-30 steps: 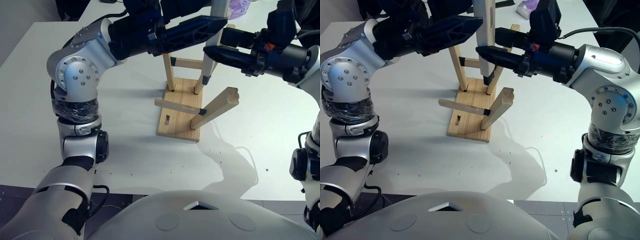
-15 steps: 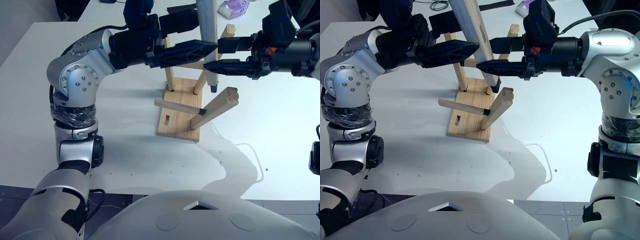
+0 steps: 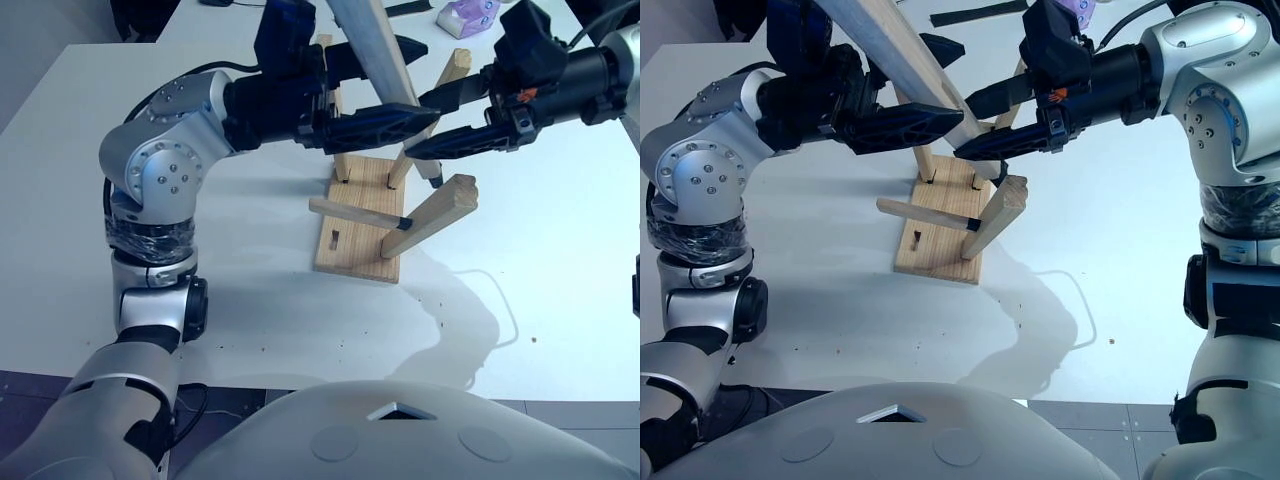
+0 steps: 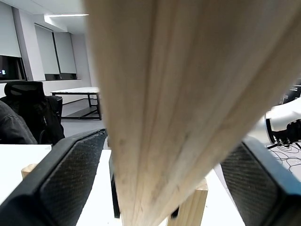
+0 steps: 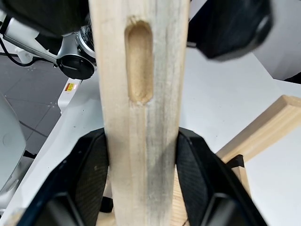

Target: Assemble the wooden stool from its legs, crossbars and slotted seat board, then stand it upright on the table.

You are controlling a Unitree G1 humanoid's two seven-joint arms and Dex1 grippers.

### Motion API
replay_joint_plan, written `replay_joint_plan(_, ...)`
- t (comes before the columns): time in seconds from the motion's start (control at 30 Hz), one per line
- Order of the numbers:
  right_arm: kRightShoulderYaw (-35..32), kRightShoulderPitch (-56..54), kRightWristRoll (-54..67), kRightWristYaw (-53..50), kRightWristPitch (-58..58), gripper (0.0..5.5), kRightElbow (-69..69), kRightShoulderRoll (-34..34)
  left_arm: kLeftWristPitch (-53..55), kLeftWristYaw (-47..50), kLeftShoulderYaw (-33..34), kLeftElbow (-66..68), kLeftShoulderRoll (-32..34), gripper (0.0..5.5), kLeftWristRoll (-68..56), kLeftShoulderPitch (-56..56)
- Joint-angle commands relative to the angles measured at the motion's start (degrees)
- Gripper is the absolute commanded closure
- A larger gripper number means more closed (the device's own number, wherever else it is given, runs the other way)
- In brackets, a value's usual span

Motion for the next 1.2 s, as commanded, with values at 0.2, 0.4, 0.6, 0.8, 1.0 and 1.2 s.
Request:
replay_joint_plan(0.2, 1.2, -2.0, -2.6, 4.2, -1.3, 3.46, 0.9, -1.3, -0.7, 0.1, -0.9, -1.7, 1.4, 1.42, 1.6, 1.2)
replay_joint_plan(0.4, 2.0, -1.8, -3.9, 5.2, -1.7, 3.46, 1.1, -0.9, -0.7, 0.5, -0.8, -1.6, 1.1, 1.42, 1.4, 1.1)
replay_joint_plan(0.6, 2.4, -2.1, -5.2, 5.9, -2.5, 3.46, 1.7, -0.6, -0.3, 0.8, -1.2, -0.8, 1.4, 2.02, 2.1, 1.1)
replay_joint_plan(0.8, 2.5, -2.8, -5.9, 6.2, -3.0, 3.46, 2.1, -0.3, -0.1, 1.5, -1.7, -0.6, 1.4, 3.12, 2.6, 1.3)
replay_joint_plan(1.0, 2.8, -3.1, -6.9, 6.5, -3.9, 3.46, 2.1, -0.2, -0.5, 1.7, -2.6, -0.4, 1.7, 3.28, 4.0, 1.6)
replay_joint_plan(1.2, 2.9, -3.0, -8.2, 6.7, -5.5, 3.46, 2.9, -0.6, -0.8, 1.5, -2.7, 0.1, 2.0, 3.3, 4.3, 1.6)
